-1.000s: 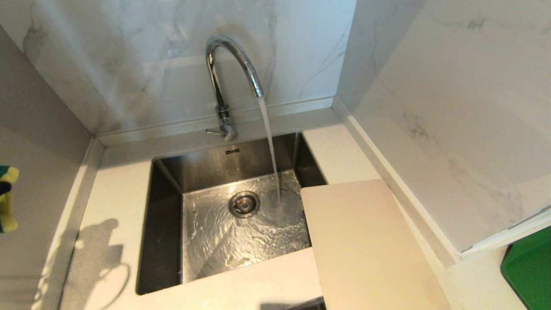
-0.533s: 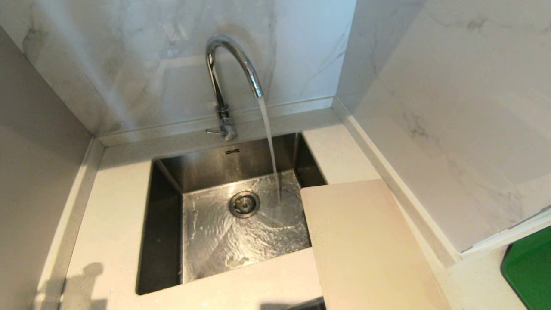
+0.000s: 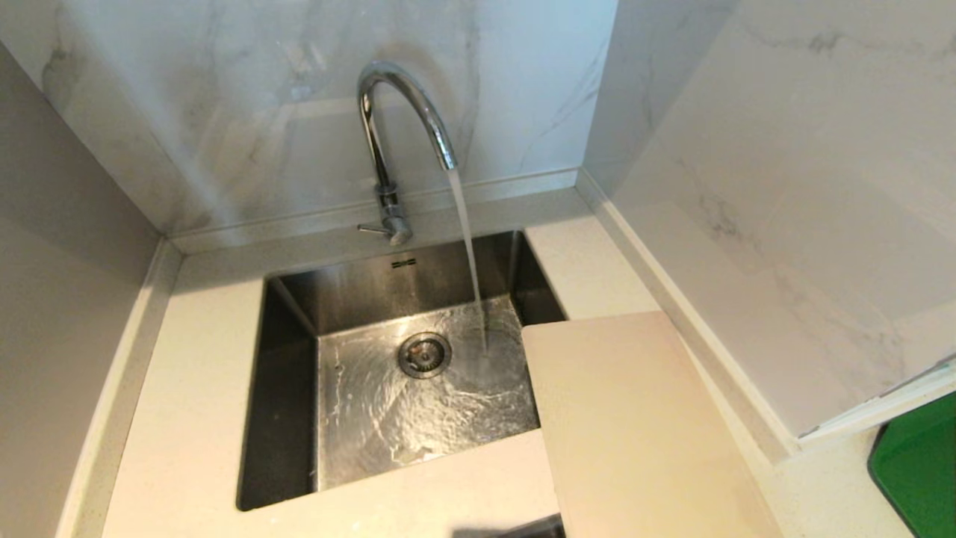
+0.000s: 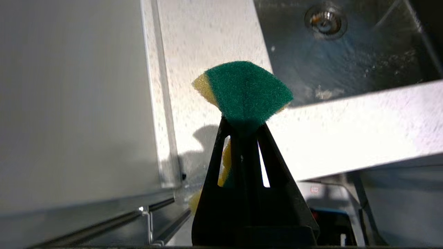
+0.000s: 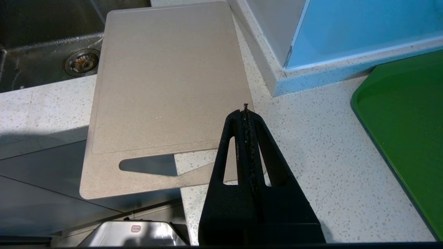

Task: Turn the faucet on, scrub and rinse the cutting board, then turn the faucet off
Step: Pick up the cutting board

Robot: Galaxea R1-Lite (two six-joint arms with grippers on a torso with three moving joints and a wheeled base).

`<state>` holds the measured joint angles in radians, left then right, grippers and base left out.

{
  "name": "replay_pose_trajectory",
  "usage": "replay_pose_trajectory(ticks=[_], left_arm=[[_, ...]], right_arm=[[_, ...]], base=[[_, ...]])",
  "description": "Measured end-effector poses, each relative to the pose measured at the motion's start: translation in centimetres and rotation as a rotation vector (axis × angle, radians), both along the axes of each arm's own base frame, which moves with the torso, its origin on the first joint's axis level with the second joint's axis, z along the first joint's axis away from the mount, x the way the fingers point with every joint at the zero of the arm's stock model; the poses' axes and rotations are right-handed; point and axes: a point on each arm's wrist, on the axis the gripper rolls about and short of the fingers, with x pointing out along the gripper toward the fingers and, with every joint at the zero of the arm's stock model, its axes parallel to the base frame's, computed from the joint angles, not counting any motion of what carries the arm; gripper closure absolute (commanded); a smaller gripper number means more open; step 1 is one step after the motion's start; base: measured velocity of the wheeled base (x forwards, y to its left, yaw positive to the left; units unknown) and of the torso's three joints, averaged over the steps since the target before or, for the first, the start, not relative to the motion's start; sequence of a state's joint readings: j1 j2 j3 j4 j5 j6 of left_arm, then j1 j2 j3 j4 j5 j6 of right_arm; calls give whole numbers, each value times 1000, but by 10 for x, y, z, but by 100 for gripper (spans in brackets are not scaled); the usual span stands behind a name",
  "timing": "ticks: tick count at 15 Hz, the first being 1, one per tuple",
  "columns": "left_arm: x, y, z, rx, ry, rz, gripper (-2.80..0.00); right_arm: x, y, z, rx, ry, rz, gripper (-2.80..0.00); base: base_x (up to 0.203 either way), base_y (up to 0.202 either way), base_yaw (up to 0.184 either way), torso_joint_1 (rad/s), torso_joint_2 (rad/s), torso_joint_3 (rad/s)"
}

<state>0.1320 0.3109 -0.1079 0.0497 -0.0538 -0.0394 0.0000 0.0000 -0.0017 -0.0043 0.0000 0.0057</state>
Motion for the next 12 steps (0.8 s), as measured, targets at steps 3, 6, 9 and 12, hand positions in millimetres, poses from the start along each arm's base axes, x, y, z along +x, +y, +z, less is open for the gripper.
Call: replay_pose_trajectory(ticks=[3, 6, 9, 12], left_arm=[[-2, -2, -15, -28, 33, -59, 0], [-3, -2, -18, -32, 37, -98, 0], [-3, -1, -19, -13, 32, -62, 0], [0, 1, -14, 66, -53, 0, 0]], right_arm=[[0, 0, 0, 0, 0, 0, 0], [0, 0, 0, 0, 0, 0, 0], [0, 0, 0, 0, 0, 0, 0], [0, 0, 0, 0, 0, 0, 0]], base=[[0, 0, 0, 0, 0, 0], [0, 0, 0, 0, 0, 0], [0, 0, 0, 0, 0, 0], [0, 0, 0, 0, 0, 0]])
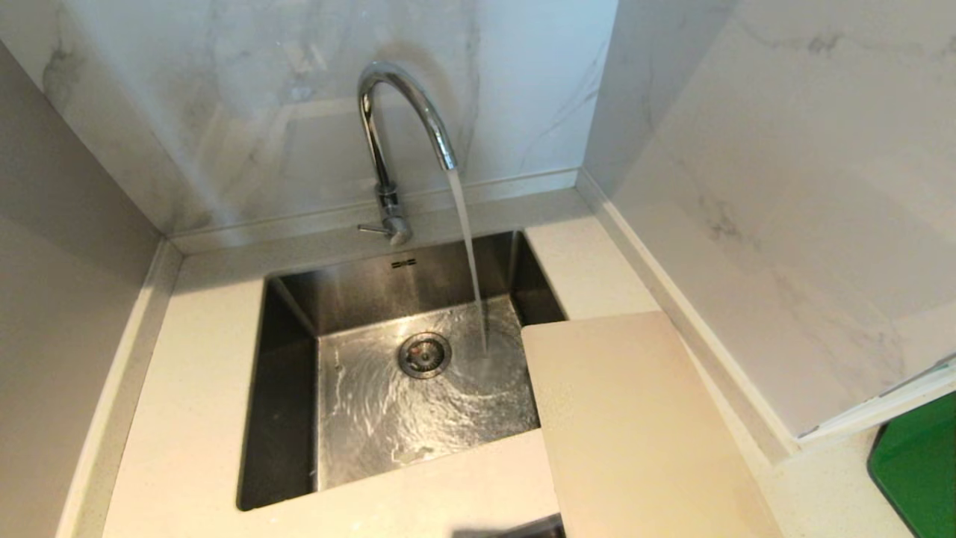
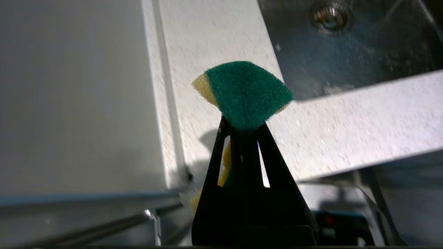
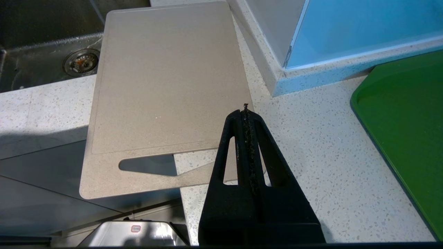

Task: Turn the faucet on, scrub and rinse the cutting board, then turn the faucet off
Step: Pick up the cutting board

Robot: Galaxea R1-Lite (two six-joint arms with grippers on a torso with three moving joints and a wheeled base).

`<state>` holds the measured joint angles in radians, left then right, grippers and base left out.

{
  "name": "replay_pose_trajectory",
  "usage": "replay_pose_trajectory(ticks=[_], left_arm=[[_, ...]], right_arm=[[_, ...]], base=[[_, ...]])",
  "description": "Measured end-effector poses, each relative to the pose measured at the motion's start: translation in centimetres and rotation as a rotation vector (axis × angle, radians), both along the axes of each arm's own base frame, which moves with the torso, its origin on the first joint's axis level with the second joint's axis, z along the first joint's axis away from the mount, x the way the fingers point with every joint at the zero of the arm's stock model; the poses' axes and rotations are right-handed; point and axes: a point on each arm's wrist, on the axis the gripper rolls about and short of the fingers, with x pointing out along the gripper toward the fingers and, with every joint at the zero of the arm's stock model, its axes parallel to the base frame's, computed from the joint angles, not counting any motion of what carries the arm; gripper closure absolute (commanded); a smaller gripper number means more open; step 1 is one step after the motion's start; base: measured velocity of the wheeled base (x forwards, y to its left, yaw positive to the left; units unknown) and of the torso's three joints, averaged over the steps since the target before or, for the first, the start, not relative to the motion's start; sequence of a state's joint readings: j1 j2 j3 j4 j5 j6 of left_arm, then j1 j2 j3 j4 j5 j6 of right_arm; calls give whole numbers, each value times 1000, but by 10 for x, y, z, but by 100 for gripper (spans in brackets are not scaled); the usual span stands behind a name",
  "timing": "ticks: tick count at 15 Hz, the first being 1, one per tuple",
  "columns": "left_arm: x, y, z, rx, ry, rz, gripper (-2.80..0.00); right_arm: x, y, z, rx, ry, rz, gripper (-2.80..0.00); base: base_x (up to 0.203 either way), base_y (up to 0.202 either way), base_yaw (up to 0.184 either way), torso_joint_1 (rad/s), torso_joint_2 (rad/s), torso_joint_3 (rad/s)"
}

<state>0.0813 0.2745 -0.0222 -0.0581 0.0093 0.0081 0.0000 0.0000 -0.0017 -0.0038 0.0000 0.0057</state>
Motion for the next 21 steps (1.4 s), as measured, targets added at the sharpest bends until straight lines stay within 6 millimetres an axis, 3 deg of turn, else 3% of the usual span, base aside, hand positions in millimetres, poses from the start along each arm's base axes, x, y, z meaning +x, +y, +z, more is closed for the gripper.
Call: replay_pose_trajectory(ticks=[11, 21], left_arm=[[-9, 0, -13, 47, 4, -92, 0], [-22, 0, -15, -6, -191, -92, 0]], right_arm=[[0, 0, 0, 0, 0, 0, 0], [0, 0, 0, -4, 0, 0, 0]], base=[[0, 0, 0, 0, 0, 0], [0, 0, 0, 0, 0, 0]])
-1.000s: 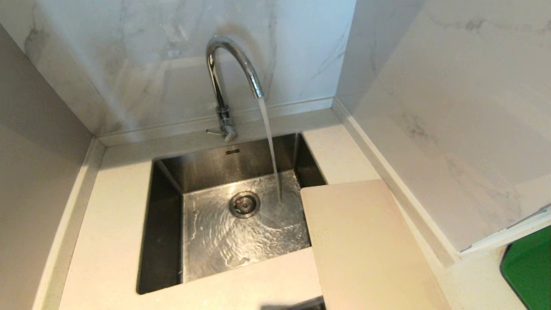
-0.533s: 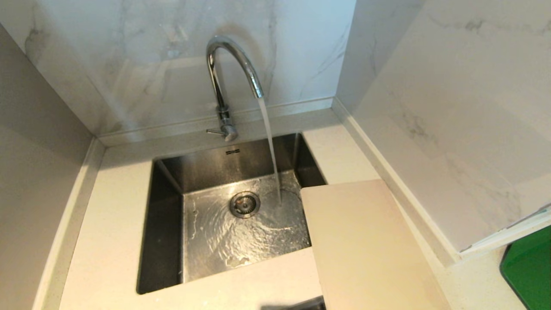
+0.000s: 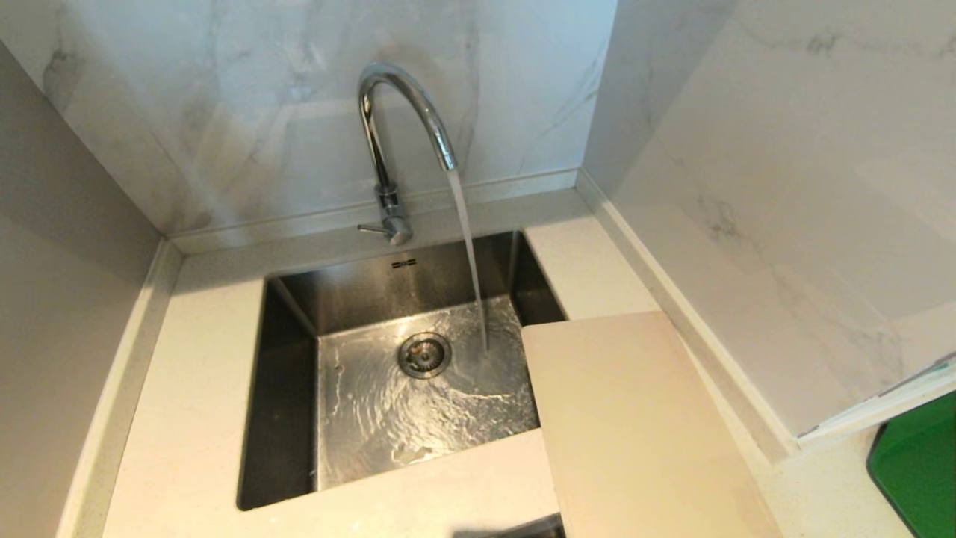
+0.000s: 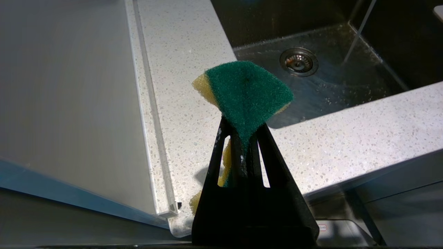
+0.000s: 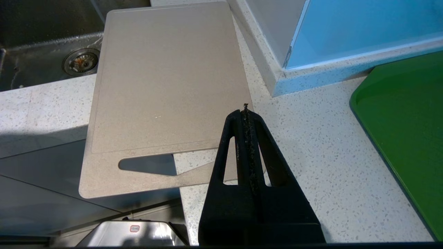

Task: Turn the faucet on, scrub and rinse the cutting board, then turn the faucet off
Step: Pick up the cutting board

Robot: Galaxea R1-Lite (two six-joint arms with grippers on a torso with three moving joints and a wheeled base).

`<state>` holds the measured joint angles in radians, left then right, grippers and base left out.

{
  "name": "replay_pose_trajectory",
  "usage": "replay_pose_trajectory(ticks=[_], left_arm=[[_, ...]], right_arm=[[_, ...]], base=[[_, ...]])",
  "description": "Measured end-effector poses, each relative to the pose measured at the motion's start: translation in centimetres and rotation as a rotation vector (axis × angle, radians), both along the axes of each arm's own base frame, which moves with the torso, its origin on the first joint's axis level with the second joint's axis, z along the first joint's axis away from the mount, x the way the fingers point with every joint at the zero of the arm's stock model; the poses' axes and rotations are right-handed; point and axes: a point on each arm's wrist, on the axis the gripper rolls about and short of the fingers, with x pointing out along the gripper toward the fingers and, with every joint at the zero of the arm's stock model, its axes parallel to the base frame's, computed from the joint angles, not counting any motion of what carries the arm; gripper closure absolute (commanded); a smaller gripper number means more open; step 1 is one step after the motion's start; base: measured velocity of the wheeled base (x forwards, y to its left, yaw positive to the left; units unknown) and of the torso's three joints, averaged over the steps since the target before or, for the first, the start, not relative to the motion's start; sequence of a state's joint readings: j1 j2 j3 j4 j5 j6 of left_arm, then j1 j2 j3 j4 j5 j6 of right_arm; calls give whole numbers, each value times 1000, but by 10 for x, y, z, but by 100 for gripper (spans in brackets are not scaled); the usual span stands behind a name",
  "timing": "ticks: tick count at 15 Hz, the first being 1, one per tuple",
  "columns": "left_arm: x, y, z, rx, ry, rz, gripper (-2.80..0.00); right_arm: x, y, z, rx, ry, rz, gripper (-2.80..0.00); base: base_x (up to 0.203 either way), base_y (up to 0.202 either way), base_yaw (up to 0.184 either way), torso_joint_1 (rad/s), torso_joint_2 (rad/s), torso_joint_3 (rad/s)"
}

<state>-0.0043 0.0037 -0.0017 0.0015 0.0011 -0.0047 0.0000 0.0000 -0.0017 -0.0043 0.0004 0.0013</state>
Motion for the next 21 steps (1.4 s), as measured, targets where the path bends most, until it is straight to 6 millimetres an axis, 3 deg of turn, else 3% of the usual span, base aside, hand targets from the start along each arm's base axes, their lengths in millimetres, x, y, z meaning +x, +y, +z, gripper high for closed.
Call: replay_pose_trajectory(ticks=[8, 10, 13, 16, 21], left_arm=[[0, 0, -1, 4, -3, -3, 0], [0, 0, -1, 4, -3, -3, 0], [0, 0, -1, 4, -4, -3, 0], [0, 0, -1, 3, -4, -3, 0], [0, 0, -1, 4, -4, -3, 0]], right_arm=[[-1, 0, 1, -25, 2, 4, 0], [-4, 1, 12, -28, -23, 33, 0], [-25, 3, 67, -14, -82, 126, 0], [-39, 6, 124, -26, -28, 268, 0], [-17, 8, 183, -98, 171, 356, 0]], base=[[0, 0, 0, 0, 0, 0], [0, 0, 0, 0, 0, 0], [0, 0, 0, 0, 0, 0], [0, 0, 0, 0, 0, 0], [0, 0, 0, 0, 0, 0]])
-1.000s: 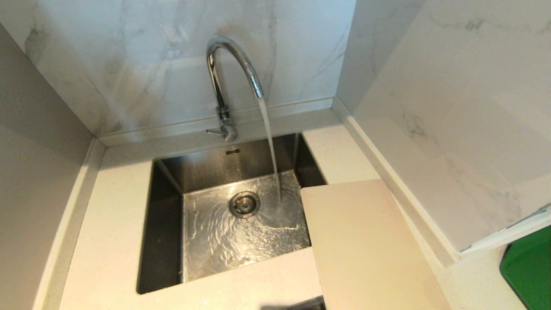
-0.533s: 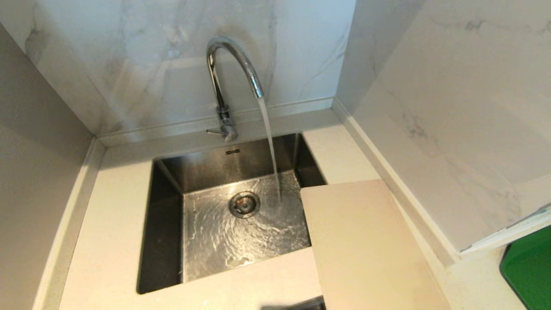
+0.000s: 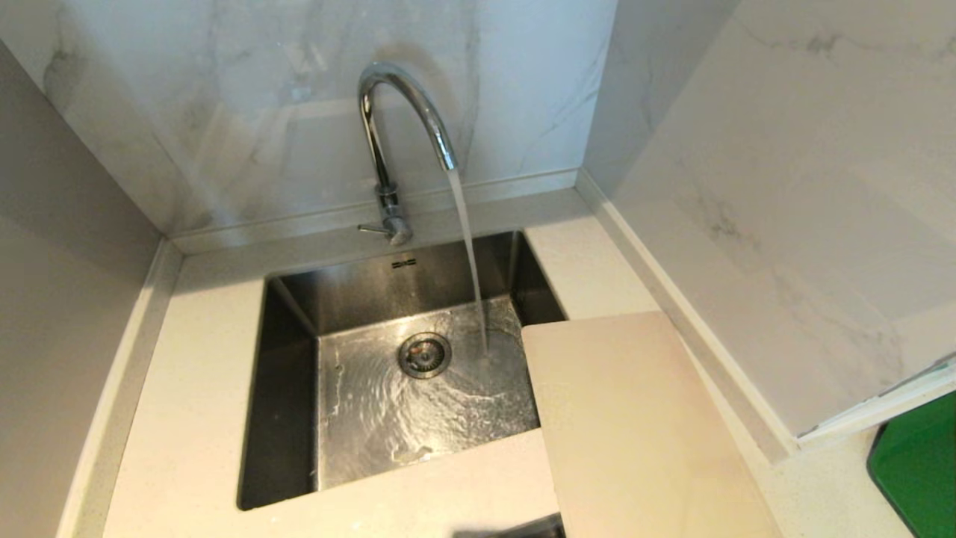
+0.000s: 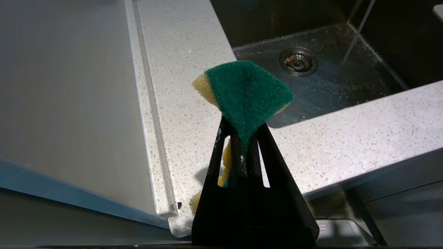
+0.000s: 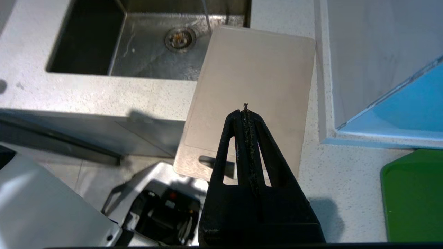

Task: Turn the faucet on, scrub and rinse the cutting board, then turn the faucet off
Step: Pick up the cutting board

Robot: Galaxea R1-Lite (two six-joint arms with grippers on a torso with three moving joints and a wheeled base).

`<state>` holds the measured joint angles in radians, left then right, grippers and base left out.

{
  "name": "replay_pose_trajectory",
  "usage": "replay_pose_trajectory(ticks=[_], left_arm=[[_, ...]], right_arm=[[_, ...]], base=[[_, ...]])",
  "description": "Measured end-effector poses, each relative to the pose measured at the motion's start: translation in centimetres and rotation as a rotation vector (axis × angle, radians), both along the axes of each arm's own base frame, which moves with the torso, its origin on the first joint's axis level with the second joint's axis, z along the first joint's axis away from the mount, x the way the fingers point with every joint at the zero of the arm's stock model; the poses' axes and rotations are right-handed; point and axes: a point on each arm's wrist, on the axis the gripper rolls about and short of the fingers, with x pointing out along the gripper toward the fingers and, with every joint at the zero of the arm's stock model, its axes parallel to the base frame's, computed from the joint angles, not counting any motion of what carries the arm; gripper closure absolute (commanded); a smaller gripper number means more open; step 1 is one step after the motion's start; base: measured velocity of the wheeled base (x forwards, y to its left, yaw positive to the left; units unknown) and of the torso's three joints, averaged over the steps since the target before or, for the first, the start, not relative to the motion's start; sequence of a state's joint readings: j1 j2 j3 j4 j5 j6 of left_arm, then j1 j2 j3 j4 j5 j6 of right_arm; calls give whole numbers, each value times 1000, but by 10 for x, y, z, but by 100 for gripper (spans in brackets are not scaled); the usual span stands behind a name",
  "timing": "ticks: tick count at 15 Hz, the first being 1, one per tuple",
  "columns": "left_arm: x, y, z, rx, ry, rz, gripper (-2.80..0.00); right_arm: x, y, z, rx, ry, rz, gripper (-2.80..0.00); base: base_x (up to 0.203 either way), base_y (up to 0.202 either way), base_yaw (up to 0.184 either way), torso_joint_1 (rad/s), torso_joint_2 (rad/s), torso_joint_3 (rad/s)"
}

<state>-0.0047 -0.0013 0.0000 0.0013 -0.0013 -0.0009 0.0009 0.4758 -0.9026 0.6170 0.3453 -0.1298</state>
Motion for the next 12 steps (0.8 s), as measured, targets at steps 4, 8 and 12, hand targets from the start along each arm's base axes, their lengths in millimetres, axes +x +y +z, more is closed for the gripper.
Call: replay_pose_trajectory(ticks=[4, 8, 12], left_arm=[[0, 0, 0, 0, 0, 0, 0], [0, 0, 0, 0, 0, 0, 0], [0, 0, 0, -1, 0, 0, 0]], right_arm=[[35, 0, 14, -203, 85, 34, 0], [63, -1, 5, -436, 190, 112, 0], [83, -2, -7, -635, 334, 182, 0]], base=[[0, 0, 0, 0, 0, 0], [0, 0, 0, 0, 0, 0], [0, 0, 0, 0, 0, 0]])
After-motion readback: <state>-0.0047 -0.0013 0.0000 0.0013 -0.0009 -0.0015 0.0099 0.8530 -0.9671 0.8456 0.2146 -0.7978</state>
